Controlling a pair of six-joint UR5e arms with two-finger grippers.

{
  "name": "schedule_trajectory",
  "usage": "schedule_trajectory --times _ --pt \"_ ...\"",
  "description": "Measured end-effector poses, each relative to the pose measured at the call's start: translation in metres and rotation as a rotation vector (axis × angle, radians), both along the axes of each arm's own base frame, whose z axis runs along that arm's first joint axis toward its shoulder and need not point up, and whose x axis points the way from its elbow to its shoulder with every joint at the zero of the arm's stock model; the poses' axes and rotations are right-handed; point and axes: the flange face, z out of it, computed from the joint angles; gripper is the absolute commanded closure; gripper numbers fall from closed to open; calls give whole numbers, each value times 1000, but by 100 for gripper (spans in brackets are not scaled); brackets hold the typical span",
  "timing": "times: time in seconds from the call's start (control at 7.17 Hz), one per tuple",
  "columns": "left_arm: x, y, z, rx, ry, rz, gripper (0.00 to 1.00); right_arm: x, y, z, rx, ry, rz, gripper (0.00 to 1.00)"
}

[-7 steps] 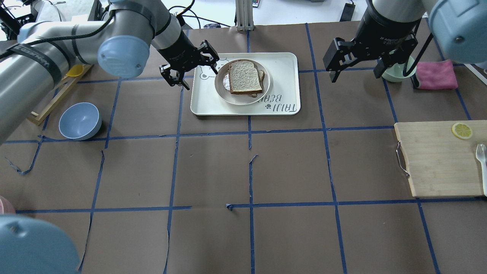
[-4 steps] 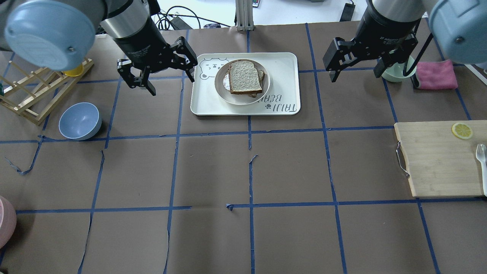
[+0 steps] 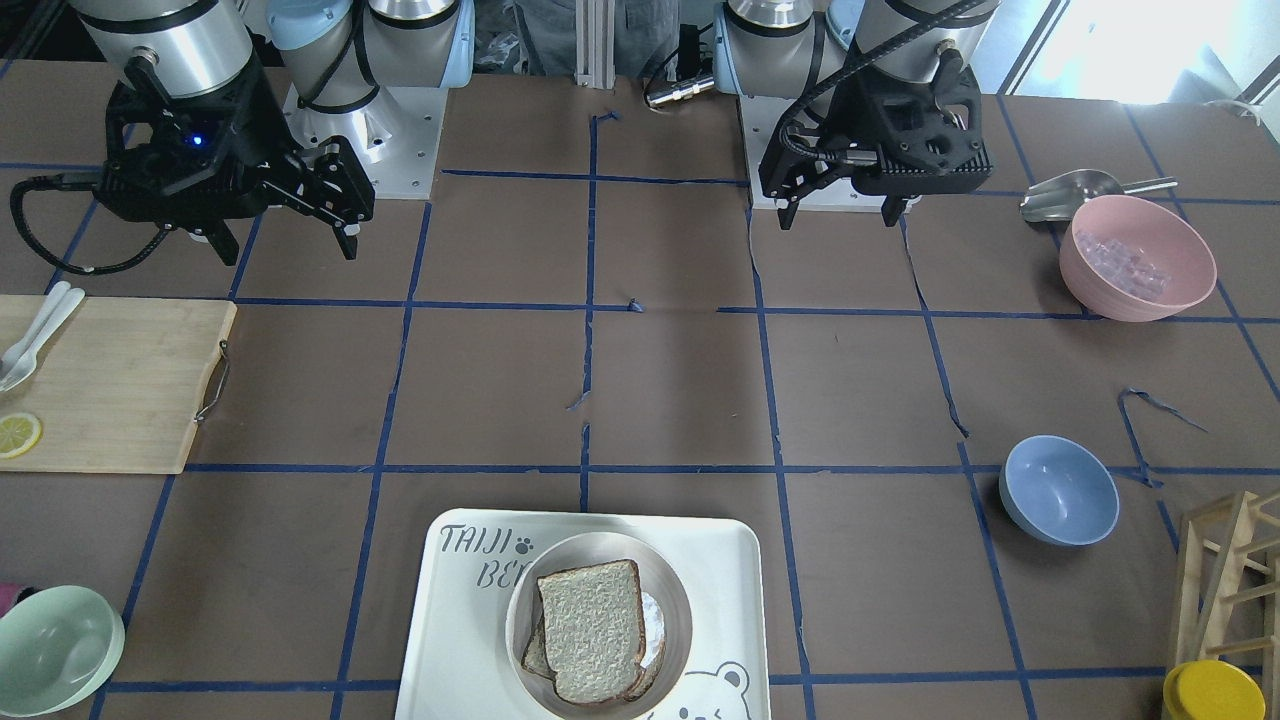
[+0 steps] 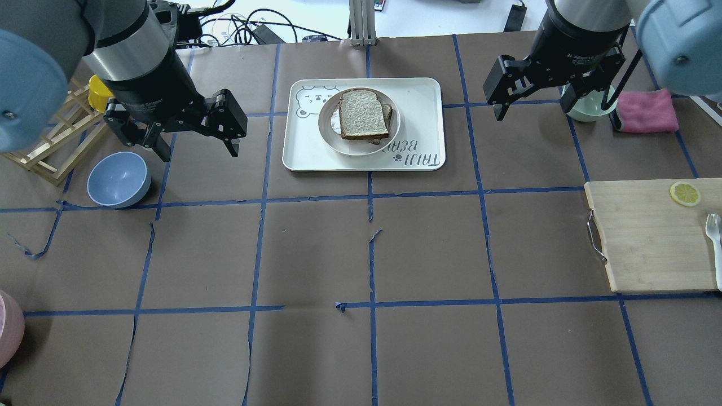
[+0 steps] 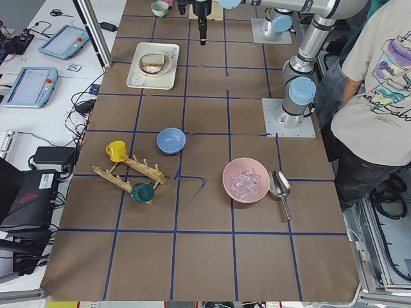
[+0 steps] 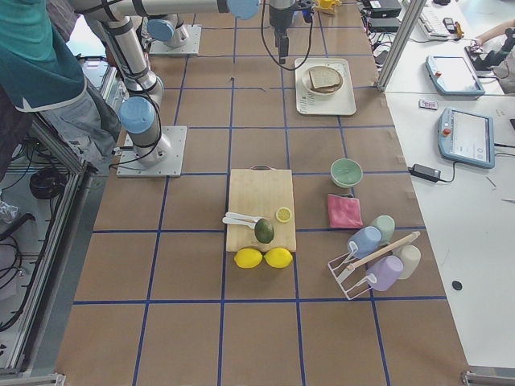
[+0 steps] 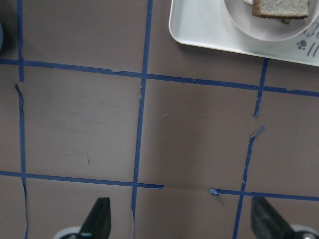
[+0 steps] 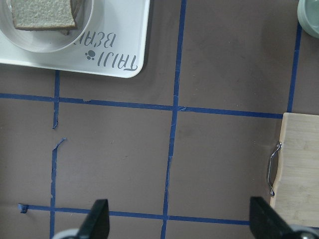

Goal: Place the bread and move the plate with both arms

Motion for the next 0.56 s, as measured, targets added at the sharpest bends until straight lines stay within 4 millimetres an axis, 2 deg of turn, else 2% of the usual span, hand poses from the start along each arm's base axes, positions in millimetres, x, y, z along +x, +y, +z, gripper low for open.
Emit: schedule_trajectory --times 0.56 --pt "3 -7 4 -44 -3 -17 0 -1 1 -7 13 -2 -1 0"
